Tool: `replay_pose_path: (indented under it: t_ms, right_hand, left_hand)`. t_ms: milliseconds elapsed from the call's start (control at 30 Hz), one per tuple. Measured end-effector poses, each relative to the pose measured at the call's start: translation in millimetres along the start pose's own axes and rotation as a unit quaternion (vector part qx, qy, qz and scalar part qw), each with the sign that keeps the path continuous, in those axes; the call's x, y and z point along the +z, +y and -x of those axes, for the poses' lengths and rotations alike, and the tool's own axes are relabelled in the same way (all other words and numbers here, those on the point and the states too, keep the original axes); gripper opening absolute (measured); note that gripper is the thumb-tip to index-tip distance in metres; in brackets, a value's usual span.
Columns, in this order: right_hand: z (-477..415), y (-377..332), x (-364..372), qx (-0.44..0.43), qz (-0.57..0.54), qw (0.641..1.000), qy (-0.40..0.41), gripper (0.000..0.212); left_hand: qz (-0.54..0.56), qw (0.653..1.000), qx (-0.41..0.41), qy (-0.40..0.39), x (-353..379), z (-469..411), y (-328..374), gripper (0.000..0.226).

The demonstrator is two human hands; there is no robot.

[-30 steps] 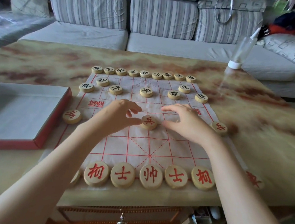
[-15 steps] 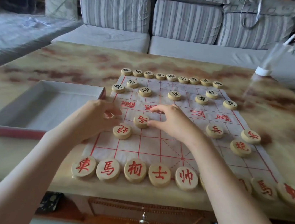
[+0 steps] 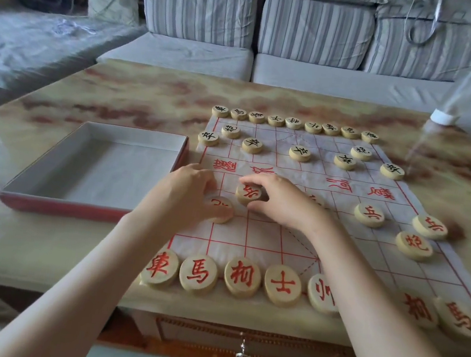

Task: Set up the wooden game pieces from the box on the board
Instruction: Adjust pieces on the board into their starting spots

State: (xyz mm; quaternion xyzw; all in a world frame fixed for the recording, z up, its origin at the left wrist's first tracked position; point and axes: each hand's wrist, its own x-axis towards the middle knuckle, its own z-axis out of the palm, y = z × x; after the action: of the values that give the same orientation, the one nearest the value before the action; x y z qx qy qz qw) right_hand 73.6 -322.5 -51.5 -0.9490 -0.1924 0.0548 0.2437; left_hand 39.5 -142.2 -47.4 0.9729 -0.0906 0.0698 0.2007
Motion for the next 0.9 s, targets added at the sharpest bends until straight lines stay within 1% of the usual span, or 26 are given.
replay_pose_path:
  t_ms: [167,300,433,567,667,767,833,900]
  right_hand:
    - [0.2,0.9,1.8,-0.012,-0.003,1.000,0.021,0.052]
    - [-1.5,2.8,4.6,-0.010,-0.006,0.999,0.036,0.051]
    - [-1.8,3.0,5.5,-0.015,-0.001,0.999,0.041,0.051]
    - [-0.9,2.3,5.4,-0.018,0.004,0.999,0.040,0.049]
    - [0.2,2.5,5.8,-0.016,0.002,0.999,0.039,0.049]
    - [0.6,2.9,5.7,-0.012,-0.006,0.999,0.038,0.052]
    - [0.8,2.7,5.0,-0.010,-0.004,0.999,0.036,0.054]
    - [1.2,2.2,3.8,-0.008,-0.006,0.999,0.037,0.055]
  left_hand:
    - [0.016,0.999,-0.043,-0.004,8.1,-0.1,0.1,0.052]
    - [0.022,0.998,-0.049,-0.017,9.3,-0.9,-1.7,0.051]
    - [0.060,0.996,-0.013,-0.061,5.1,1.0,-2.8,0.042]
    - [0.073,0.991,0.029,-0.112,-2.1,4.7,-1.9,0.041]
    - [0.074,0.989,0.040,-0.123,-2.9,5.5,-5.2,0.051]
    - [0.089,0.992,0.023,-0.089,-2.9,6.4,-4.7,0.055]
    - [0.071,0.996,0.000,-0.045,1.3,5.9,-3.6,0.060]
    - [0.040,0.999,-0.011,-0.011,7.5,5.3,-2.4,0.060]
